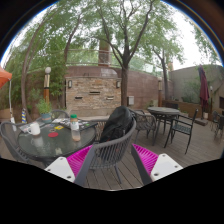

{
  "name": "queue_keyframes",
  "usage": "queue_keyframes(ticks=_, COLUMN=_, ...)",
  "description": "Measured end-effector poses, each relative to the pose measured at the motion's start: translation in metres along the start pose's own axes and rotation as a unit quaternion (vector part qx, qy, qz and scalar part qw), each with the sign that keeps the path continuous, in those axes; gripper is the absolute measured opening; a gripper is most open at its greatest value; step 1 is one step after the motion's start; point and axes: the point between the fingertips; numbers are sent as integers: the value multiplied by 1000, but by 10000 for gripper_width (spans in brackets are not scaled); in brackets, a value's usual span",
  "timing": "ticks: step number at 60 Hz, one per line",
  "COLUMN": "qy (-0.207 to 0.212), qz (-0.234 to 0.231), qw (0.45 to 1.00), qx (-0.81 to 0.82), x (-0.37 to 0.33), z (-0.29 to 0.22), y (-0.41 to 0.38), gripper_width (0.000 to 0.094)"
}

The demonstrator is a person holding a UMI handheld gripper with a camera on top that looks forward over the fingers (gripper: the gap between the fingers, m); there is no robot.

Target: Pour water

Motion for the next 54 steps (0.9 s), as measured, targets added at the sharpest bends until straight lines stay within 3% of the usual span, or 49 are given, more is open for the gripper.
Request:
queue_keyframes(ticks=18, qy=18, qz=-19, qw=1000, qx=4, x=26, z=-17, y=-19, gripper_width=828)
queue_keyframes(ticks=36, qy=61, qz=-131, qw=989, qx=-2, x=173, z=-40, y=-148, gripper_width=826)
queue_keyframes(ticks=54, qy=39, qz=-87, qw=995, qx=-20, x=336, z=-25, y=-184, gripper_width=805)
Point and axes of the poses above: the point between the fingertips, and its own axes, seen from behind it with the camera up: y to the right, z down, x forward, the way the camera looks, and after that the axes turned 9 degrees about -z, right-handed
